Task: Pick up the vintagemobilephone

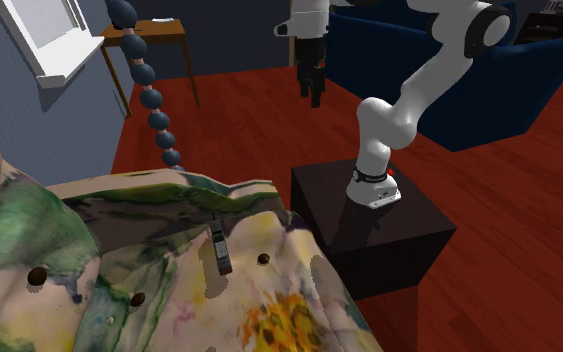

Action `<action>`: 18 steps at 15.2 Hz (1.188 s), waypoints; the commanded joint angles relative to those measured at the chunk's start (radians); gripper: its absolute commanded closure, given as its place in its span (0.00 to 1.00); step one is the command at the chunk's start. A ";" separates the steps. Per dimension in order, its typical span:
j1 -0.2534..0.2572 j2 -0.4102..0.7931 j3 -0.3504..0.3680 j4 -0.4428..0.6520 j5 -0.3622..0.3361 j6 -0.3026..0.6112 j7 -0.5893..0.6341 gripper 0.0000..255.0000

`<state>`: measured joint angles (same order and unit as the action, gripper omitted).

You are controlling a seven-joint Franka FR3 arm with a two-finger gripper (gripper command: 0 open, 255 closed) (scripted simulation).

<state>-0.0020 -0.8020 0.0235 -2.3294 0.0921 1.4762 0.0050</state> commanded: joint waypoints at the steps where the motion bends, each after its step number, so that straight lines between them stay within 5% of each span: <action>1: 0.000 0.000 0.000 0.000 0.000 0.000 0.000 0.00; 11: -0.064 0.153 0.240 -0.116 0.132 0.314 0.441 0.00; 18: -0.134 0.377 0.401 -0.091 0.145 0.541 0.755 0.00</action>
<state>-0.1250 -0.4616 0.3997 -2.4332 0.2398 1.9866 0.7051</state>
